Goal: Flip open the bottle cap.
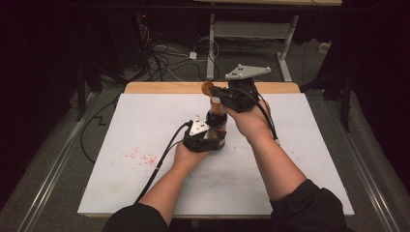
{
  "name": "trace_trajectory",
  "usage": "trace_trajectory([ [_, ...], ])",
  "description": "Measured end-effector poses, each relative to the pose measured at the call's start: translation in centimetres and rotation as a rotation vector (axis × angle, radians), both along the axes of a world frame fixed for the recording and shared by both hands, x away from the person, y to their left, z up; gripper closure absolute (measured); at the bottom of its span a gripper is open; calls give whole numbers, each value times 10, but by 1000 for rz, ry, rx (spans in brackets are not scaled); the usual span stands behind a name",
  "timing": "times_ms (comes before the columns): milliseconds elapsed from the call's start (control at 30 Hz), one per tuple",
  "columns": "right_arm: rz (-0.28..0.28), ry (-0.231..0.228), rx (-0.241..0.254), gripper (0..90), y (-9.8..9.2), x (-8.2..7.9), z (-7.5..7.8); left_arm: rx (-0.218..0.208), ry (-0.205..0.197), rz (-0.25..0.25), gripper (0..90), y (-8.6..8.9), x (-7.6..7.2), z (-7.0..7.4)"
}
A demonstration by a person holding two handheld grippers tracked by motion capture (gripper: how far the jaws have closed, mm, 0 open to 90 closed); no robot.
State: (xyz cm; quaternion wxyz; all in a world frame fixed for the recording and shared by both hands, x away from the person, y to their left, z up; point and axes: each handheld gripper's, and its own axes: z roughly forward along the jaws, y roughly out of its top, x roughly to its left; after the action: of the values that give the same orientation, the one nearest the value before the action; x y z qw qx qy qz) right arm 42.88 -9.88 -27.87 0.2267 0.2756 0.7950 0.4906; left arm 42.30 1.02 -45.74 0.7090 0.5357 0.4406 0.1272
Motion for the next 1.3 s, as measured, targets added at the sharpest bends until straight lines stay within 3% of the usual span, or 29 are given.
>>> trace_trajectory([
  [233,2,-9,12,900,-2,-2,4,-2,1,0,289,0,0,0],
  [433,-6,-23,23,900,-15,-9,9,0,4,1,288,0,0,0],
  [700,-24,-25,32,900,-34,-14,4,1,5,0,286,0,0,0],
  [733,-25,-24,32,900,-36,-15,3,44,-7,-30,285,3,0,0],
  [1000,-52,5,29,900,-56,-15,-24,43,-2,-32,284,4,0,0],
  [1300,-67,64,21,900,-70,-12,-70,46,2,-32,281,4,0,1],
])
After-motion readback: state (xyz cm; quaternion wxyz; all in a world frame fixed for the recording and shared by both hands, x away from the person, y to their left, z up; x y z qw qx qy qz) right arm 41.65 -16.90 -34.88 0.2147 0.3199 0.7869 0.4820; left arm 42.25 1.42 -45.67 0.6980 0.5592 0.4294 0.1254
